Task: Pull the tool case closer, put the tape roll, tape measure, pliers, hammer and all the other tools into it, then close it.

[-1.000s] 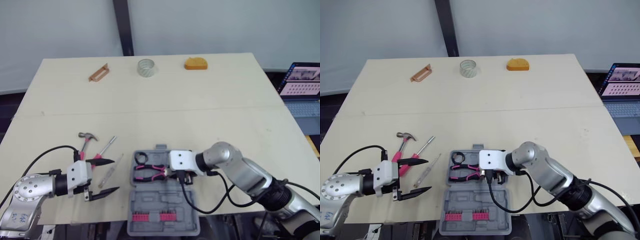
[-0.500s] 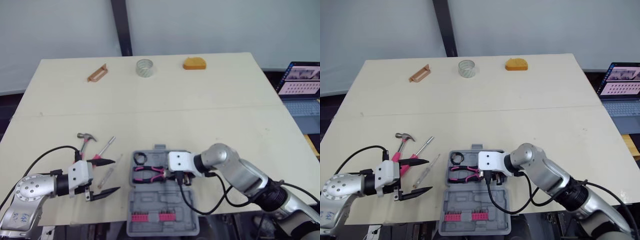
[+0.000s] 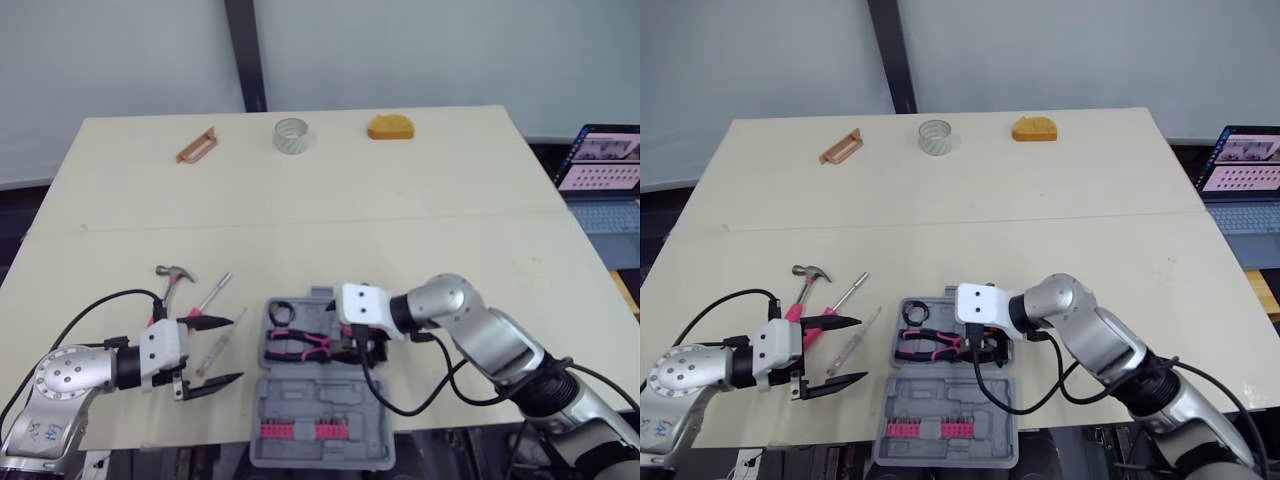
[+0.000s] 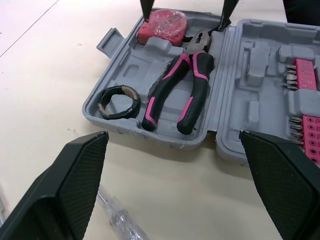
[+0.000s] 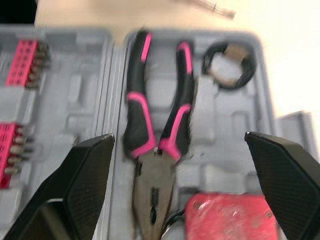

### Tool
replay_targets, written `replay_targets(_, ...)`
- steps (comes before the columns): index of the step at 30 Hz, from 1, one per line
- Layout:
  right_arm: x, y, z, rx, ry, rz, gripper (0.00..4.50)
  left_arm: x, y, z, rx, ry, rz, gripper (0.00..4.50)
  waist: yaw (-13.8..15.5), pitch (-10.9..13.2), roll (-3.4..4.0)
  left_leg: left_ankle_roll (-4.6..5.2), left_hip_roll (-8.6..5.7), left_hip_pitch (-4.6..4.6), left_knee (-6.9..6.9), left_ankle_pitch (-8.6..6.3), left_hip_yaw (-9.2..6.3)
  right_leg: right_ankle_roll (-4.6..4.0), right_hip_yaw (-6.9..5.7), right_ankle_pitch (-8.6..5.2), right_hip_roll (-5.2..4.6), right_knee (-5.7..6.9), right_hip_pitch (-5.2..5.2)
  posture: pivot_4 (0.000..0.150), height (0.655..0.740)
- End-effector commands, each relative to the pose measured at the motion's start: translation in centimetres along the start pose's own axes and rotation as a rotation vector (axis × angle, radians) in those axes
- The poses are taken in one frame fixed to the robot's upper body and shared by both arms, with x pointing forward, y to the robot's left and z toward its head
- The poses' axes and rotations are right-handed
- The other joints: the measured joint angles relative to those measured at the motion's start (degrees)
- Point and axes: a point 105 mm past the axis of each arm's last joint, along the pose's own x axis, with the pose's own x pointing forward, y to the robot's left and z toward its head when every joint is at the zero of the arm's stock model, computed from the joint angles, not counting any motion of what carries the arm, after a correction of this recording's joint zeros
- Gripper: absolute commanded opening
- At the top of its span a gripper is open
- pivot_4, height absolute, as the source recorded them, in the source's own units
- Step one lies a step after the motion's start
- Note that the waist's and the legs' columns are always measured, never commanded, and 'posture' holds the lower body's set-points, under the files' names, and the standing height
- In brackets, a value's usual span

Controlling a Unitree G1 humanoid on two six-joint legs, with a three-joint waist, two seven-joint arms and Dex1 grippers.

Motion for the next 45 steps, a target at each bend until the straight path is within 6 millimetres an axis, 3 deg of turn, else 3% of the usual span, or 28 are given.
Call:
replay_targets(1, 0.5, -0.3, 1.7, -0.003, -0.135, -0.025, 3.12, 0.4, 0.1, 0.5, 0.019, -0.025, 0.003, 4.5, 0.0, 0.0, 0.0, 0.0, 0.0, 0.0, 0.0, 0.0, 0.0, 0.0, 0.0, 0.0, 0.0, 0.01, 0.0, 0.15, 0.74)
replay_targets(2, 0.7, -0.1, 1.8, 0.003, -0.159, -0.011, 2.99, 0.4, 0.1, 0.5, 0.019, -0.026, 0.003, 4.5, 0.0, 0.0, 0.0, 0.0, 0.0, 0.01, -0.01, 0.0, 0.0, 0.0, 0.0, 0.0, 0.0, 0.02, 0.0, 0.15, 0.74)
replay_targets(3, 0.9, 0.1, 1.9, 0.005, -0.174, -0.001, 2.22, 0.4, 0.1, 0.4, 0.019, -0.027, 0.003, 4.5, 0.0, 0.0, 0.0, 0.0, 0.0, 0.01, -0.01, 0.0, 0.0, 0.0, 0.0, 0.0, 0.0, 0.02, -0.01, 0.15, 0.74)
replay_targets(7, 2.4, 1.2, 1.6, 0.103, -0.242, 0.077, 0.36, 0.8, 0.0, 0.6, 0.02, -0.038, -0.007, 4.5, 0.0, 0.0, -0.04, 0.0, 0.0, 0.03, -0.01, 0.0, 0.02, 0.0, 0.0, 0.0, 0.0, 0.03, 0.01, 0.15, 0.74)
replay_targets(8, 2.6, 1.5, 1.3, 0.119, -0.246, 0.103, 0.1, 0.9, 0.0, 0.6, 0.02, -0.04, -0.009, 4.5, 0.0, 0.0, -0.04, 0.0, 0.0, 0.03, -0.01, 0.01, 0.01, 0.0, -0.01, 0.0, 0.0, 0.05, 0.0, 0.15, 0.74)
replay_targets(14, 3.6, 2.5, -0.4, 0.192, -0.234, 0.172, 0.1, 0.9, -0.2, 0.6, 0.018, -0.04, -0.009, 4.5, -0.1, 0.0, -0.04, 0.0, 0.0, 0.03, -0.01, 0.01, 0.02, 0.0, 0.0, 0.0, 0.0, 0.05, 0.0, 0.15, 0.74)
replay_targets(28, 4.7, 2.5, -2.7, 0.207, -0.167, 0.164, 0.1, 0.7, -0.4, 0.4, 0.009, -0.035, -0.001, 4.5, 0.0, 0.0, -0.04, -0.01, 0.0, 0.05, -0.01, 0.0, 0.03, 0.0, 0.0, 0.0, 0.0, 0.05, 0.01, 0.15, 0.74)
replay_targets(45, 5.8, 3.4, -7.1, 0.211, 0.037, 0.157, 0.1, 1.0, -0.2, 0.5, 0.008, -0.039, -0.003, 4.5, -0.1, -0.2, -0.14, -0.01, 0.01, 0.2, -0.01, 0.0, 0.02, 0.0, 0.0, 0.0, 0.0, 0.07, 0.15, 0.15, 0.74)
